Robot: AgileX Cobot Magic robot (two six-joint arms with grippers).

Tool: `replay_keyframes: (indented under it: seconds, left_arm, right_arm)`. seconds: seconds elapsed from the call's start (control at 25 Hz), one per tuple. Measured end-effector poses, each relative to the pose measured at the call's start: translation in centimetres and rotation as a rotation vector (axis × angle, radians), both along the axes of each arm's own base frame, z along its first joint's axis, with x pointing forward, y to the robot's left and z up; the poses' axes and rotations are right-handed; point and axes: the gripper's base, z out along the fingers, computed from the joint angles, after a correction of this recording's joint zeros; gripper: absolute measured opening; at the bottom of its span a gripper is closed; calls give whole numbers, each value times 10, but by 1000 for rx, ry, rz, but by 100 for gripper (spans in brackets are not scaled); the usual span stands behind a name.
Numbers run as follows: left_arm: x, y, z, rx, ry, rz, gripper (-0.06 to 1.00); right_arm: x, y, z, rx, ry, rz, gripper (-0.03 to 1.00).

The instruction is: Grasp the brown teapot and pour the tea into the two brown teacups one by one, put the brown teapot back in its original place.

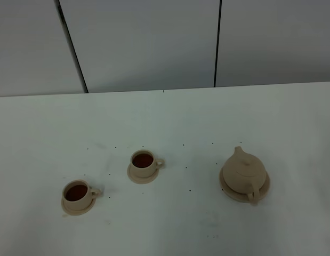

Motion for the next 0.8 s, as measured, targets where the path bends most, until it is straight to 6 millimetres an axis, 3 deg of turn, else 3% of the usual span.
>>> replay_keyframes:
  seconds: [0.52, 0.8]
  left_arm:
    - [0, 0, 0, 0, 0, 0, 24]
    - [0, 0, 0, -1, 0, 1, 24]
  right_arm:
    - [-94, -5, -6, 11, -169, -25, 58]
    - [-121, -5, 1, 22, -328, 3, 58]
